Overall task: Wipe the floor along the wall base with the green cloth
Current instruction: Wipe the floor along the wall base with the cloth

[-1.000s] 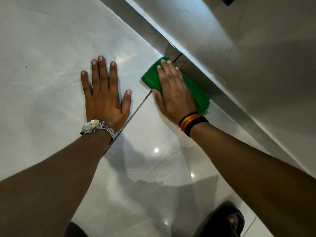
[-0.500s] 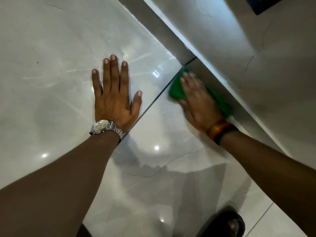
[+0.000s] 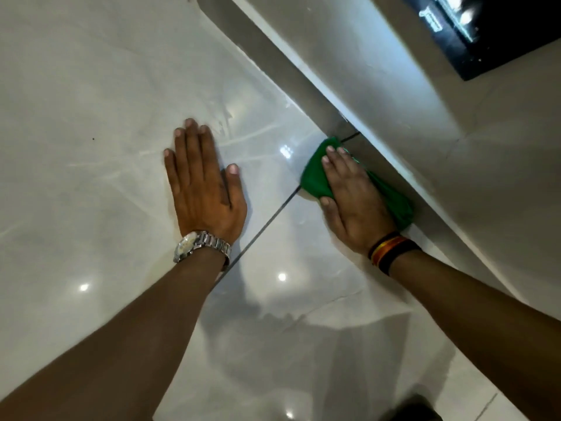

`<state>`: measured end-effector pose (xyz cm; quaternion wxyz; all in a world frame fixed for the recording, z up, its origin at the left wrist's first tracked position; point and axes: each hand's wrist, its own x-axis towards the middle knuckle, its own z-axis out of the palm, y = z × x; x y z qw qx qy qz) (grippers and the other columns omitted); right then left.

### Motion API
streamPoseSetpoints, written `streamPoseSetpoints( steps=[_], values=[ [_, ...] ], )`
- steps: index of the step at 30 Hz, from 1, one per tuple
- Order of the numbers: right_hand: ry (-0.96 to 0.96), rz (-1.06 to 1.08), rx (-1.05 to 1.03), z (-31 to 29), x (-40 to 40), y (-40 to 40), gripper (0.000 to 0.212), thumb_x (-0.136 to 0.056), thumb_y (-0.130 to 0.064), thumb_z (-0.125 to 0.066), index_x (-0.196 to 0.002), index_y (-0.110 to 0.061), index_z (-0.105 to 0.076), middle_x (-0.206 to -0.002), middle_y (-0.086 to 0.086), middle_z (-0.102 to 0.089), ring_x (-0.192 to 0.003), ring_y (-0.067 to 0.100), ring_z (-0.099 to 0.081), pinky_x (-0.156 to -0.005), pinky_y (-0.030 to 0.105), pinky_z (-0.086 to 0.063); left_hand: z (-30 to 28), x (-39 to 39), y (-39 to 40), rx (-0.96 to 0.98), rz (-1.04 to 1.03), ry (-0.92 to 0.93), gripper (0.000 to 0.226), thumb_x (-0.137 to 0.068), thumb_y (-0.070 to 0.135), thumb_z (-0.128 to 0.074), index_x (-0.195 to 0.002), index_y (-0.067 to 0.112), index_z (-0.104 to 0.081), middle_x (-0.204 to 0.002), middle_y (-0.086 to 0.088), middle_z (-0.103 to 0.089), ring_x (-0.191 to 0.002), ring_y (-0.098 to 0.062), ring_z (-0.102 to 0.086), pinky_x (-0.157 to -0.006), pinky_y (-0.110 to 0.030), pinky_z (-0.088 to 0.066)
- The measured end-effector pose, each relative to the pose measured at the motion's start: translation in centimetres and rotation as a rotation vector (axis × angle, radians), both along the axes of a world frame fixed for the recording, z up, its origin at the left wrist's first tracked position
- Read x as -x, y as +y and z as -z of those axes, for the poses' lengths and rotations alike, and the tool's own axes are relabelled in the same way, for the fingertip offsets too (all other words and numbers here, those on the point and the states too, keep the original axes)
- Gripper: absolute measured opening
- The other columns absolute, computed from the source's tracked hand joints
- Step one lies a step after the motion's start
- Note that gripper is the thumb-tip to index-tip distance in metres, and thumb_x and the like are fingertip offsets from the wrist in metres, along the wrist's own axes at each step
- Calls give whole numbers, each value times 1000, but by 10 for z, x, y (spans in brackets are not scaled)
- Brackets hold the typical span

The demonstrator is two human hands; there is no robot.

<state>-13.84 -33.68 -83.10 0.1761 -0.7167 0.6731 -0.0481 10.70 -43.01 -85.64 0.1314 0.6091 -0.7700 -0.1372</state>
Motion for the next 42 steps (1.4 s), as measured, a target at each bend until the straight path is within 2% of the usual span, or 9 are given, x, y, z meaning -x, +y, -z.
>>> streamPoseSetpoints(
  steps=[5, 10, 14, 18, 20, 24, 29, 35, 42],
  values=[
    [-4, 39, 47, 4, -47, -86, 60, -107, -33, -34, -159, -4, -25, -169, 15, -23, -158, 29, -17, -128, 50, -23, 3, 4, -2, 29, -20, -117, 68, -112, 33, -30, -170, 1, -16, -179, -20, -14, -167, -36, -12, -136, -56, -8],
    [-74, -27, 110, 2, -40, -86, 54, -109, -27, -40, -157, -2, -32, -166, 16, -30, -157, 30, -23, -129, 44, -20, 2, 1, -2, 3, 4, -141, 70, -111, 34, -31, -170, 0, -14, -179, -20, -13, -167, -36, -10, -135, -59, -8],
    [-16, -21, 70, 6, 2, -12, 53, -107, -22, -44, -155, -2, -36, -165, 17, -32, -156, 33, -25, -126, 50, -27, 2, 0, -3, -6, 20, -158, 71, -111, 34, -31, -170, 1, -11, -180, -19, -9, -168, -35, -7, -135, -59, -6],
    [21, 72, -65, -3, 58, 115, 57, -108, -37, -32, -156, -6, -34, -167, 18, -25, -157, 35, -21, -121, 59, -31, 3, 0, -1, -3, 15, -156, 70, -112, 32, -32, -170, 0, -11, -180, -19, -9, -168, -34, -6, -135, -60, -6],
    [48, 87, -117, -7, 66, 136, 59, -109, -41, -29, -157, -7, -31, -168, 17, -23, -158, 33, -18, -123, 59, -29, 4, 0, -1, 0, 13, -164, 70, -112, 33, -31, -170, 0, -10, -180, -19, -8, -168, -34, -6, -135, -60, -6],
    [9, 142, -104, -5, 33, 86, 61, -106, -35, -36, -160, -11, -24, -170, 14, -19, -159, 29, -11, -127, 56, -23, 4, 1, 0, 0, 10, -165, 71, -112, 34, -31, -170, 0, -10, -180, -19, -8, -168, -34, -6, -135, -60, -6],
    [-79, 79, 37, 3, -16, -25, 55, -107, -25, -41, -157, -6, -32, -168, 14, -26, -157, 32, -20, -125, 54, -27, 4, 2, -1, 7, 19, -160, 71, -112, 36, -29, -170, 0, -10, -180, -20, -9, -168, -35, -6, -135, -60, -6],
    [-96, 102, 72, 3, -12, -12, 53, -106, -21, -43, -155, -3, -36, -166, 15, -30, -157, 30, -23, -123, 54, -29, 6, -20, -29, 38, 75, 15, 76, -106, 38, -45, -169, 2, -24, -178, -18, -22, -166, -34, -17, -137, -51, -8],
    [-16, 256, 22, 2, -55, -51, 57, -103, -25, -42, -156, -7, -33, -167, 13, -28, -156, 30, -23, -127, 52, -23, 8, -42, -65, 56, 86, -73, 70, -109, 31, -35, -170, 1, -18, -179, -19, -15, -167, -33, -12, -136, -56, -10]
  ],
)
